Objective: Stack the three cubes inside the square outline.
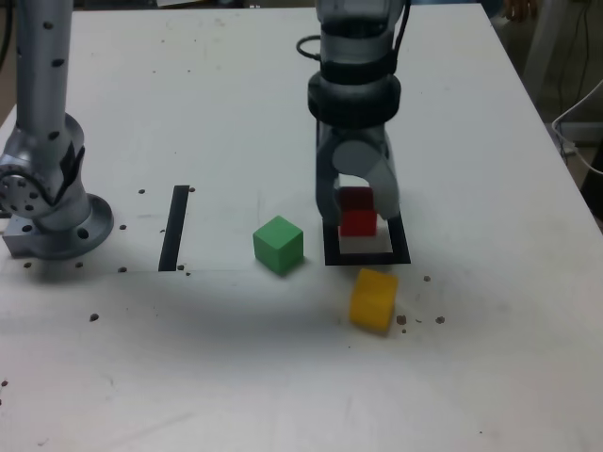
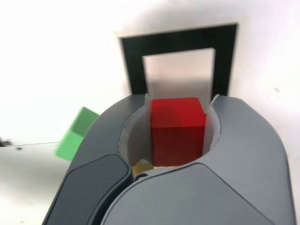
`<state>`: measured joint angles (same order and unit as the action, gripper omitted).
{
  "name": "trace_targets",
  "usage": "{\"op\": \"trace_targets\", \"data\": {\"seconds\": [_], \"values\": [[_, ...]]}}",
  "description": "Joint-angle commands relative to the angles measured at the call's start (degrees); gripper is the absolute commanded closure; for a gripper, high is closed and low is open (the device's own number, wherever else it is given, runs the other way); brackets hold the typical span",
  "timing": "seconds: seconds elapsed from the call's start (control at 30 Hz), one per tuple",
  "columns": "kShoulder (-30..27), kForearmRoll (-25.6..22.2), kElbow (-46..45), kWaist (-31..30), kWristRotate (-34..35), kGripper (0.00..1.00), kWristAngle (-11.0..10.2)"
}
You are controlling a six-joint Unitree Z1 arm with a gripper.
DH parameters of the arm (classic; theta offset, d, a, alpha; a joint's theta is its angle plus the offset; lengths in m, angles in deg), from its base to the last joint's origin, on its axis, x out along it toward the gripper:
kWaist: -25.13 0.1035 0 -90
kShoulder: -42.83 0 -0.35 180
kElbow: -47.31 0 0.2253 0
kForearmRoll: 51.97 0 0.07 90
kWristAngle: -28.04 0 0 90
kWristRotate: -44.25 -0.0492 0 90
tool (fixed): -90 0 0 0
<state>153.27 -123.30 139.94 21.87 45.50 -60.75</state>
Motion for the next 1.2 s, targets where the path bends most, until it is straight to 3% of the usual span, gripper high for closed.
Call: {"op": "trace_targets", "data": {"seconds": [0.0, 0.4, 0.67, 0.9, 1.17], "values": [[0.49, 0.68, -0.29, -0.17, 0.12, 0.69, 0.04], [2.32, 1.48, -0.87, 0.87, 0.48, 0.65, -2.13], [2.71, 1.4, -1.09, 0.86, -0.05, 0.39, -1.64], [2.5, 3.17, -2.73, 0.71, -1.36, 0.04, -1.65], [1.81, 2.41, -3.15, 0.46, 0.11, 0.0, -2.11]]}}
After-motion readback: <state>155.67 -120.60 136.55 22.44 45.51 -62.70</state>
